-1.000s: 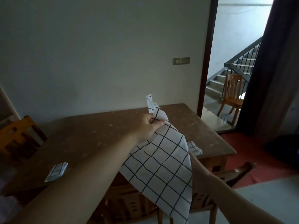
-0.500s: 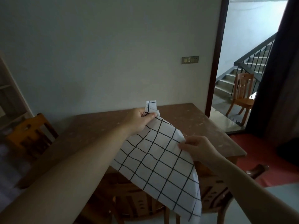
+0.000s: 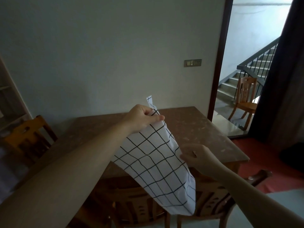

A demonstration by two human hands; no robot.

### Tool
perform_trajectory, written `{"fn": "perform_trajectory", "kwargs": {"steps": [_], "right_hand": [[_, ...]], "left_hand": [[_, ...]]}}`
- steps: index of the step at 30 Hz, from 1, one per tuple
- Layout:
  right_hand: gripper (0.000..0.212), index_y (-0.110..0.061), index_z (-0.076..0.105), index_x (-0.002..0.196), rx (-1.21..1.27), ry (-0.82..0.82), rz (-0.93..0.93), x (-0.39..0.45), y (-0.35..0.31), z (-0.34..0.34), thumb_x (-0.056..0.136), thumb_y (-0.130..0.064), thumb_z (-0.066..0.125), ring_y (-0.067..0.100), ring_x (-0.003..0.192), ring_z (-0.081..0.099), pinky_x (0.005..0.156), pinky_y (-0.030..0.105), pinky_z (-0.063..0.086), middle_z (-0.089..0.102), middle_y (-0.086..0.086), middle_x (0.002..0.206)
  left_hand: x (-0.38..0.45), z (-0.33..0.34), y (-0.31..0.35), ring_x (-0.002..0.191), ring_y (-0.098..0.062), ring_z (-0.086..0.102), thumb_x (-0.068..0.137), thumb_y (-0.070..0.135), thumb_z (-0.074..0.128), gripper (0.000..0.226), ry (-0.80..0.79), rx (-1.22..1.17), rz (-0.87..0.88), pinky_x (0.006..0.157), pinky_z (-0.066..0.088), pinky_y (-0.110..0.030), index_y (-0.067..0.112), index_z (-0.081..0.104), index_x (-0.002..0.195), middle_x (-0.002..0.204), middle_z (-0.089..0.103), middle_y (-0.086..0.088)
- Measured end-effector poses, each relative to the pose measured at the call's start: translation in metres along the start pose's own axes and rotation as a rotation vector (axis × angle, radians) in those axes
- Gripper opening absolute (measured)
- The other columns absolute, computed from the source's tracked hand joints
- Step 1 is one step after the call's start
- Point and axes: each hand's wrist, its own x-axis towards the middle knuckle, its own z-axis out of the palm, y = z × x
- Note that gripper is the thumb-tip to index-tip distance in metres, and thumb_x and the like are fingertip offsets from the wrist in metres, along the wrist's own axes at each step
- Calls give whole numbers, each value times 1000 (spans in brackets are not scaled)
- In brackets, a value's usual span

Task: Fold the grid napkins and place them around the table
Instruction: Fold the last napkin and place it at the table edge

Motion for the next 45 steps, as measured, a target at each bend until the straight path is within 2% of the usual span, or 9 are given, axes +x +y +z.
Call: {"fn": "perform_trajectory", "kwargs": {"steps": [2,6,8,13,17,21,25,37,45], "right_hand": [[15,-22,69,72,-39,39,34,2,2,2,87,-18,69,-2,49,56,55,16,49,64,-6,62],[18,-18,63,73,-179,54,16,3,8,1,89,-23,67,0,50,55,63,27,57,60,-8,63],[15,-20,60,85,-163,30,-13,5,3,2,85,-31,71,3,59,60,61,25,56,62,-6,74],[24,-36,51,71,-182,-175,31,13,12,17,86,-33,69,-8,54,56,54,7,44,58,-13,60],[18,-29,73,84,-25,-148,146,12,42,25,83,-46,66,10,76,71,77,39,60,74,-8,81],[37,-16,71,96,156,-114,230,9,55,21,78,-49,72,20,85,72,79,42,60,75,5,92],[19,-20,71,100,241,-214,248,-3,64,24,82,-26,75,7,87,72,77,29,59,75,-3,95],[14,-20,74,82,471,165,434,-15,69,39,91,-15,63,21,86,70,76,35,59,74,4,89],[15,-16,71,96,506,289,433,-16,76,34,96,-19,56,16,74,65,60,24,51,70,3,86]], "left_hand": [[1,0,-1,65,-14,55,79,40,78,40,12,8,33,64,44,-25,0,72,79,68,62,-15],[2,-2,-8,48,-1,37,79,31,79,45,59,34,51,60,38,-11,17,55,44,48,40,11],[3,0,-10,59,0,44,79,30,79,45,88,3,93,83,43,-17,5,52,54,64,52,2],[7,-6,-7,109,-6,50,79,34,78,30,266,14,167,78,33,-7,4,73,82,121,54,4],[9,-17,-13,125,-3,39,82,31,77,16,325,9,221,98,28,-20,16,73,77,134,50,10],[7,-17,-21,95,11,56,84,32,75,15,338,-53,192,94,42,-21,16,75,84,95,68,16],[7,-11,-19,47,-2,40,84,30,74,42,378,-7,230,53,35,-17,19,53,50,43,42,14],[19,-14,-17,54,-30,38,74,59,61,65,491,131,243,59,39,-34,-5,54,63,57,45,-23],[22,-22,-24,52,-23,37,80,50,67,58,534,158,171,59,33,-32,5,42,54,52,40,-11]]}}
